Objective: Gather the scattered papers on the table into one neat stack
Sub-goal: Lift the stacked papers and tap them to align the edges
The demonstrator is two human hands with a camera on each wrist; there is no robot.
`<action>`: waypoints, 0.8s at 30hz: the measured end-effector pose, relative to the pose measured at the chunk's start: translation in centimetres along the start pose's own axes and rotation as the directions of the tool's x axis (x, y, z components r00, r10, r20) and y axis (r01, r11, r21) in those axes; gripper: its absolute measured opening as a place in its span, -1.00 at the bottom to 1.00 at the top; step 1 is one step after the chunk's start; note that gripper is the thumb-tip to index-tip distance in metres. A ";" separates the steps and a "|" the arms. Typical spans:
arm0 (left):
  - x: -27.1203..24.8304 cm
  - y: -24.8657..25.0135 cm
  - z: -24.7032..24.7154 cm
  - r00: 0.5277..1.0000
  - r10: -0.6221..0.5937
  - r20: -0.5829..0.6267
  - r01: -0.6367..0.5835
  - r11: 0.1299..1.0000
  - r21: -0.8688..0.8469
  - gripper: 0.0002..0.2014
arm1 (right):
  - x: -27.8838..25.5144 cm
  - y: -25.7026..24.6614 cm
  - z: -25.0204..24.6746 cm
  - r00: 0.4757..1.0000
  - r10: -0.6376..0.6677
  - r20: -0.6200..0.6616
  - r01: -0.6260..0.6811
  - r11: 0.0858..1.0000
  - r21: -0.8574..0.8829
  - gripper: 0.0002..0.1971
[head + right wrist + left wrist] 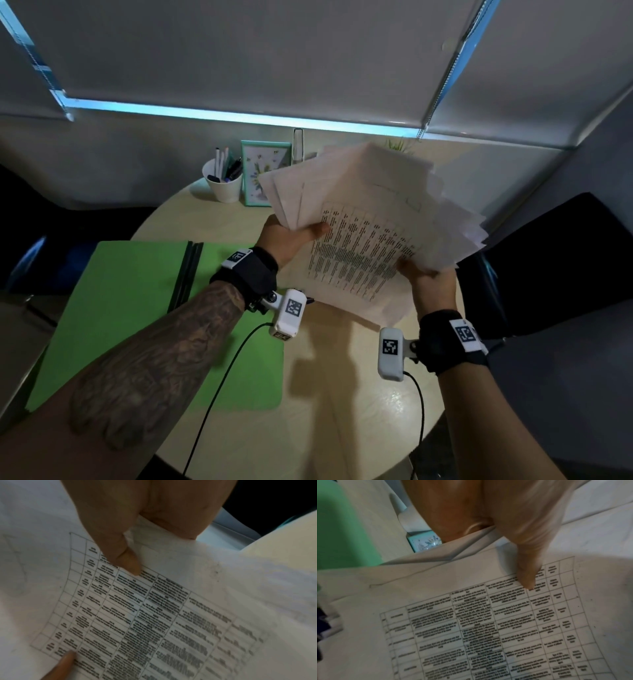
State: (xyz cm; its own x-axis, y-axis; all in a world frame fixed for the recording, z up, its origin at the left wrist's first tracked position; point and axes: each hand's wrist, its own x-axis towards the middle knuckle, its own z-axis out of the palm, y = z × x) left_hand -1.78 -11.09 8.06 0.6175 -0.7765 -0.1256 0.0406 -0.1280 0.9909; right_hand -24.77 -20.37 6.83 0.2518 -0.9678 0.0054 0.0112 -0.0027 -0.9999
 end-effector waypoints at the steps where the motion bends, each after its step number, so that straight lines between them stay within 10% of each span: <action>1: 0.0 -0.2 -0.1 1.000 -0.017 -0.010 0.017 1.000 -0.001 -0.71 | -0.1 0.1 -0.1 1.000 -0.002 0.004 0.002 1.000 0.002 -0.63; 17: 0.1 1.4 1.2 0.999 0.023 0.029 -0.026 0.991 0.133 -0.77 | 1.1 0.3 -1.4 1.000 0.011 -0.009 -0.013 0.990 -0.141 -0.71; 24: 2.8 8.2 0.2 0.994 0.059 0.088 -0.077 0.974 0.212 -0.82 | 1.6 -1.4 -1.3 0.955 0.178 0.238 -0.179 0.984 -0.019 -0.56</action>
State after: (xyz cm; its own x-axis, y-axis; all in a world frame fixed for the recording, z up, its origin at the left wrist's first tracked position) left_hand 0.14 -14.38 15.83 0.5475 -0.8339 -0.0702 -0.1749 -0.1961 0.9649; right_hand -25.60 -22.27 8.27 0.4728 -0.8644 -0.1709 -0.0526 0.1659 -0.9847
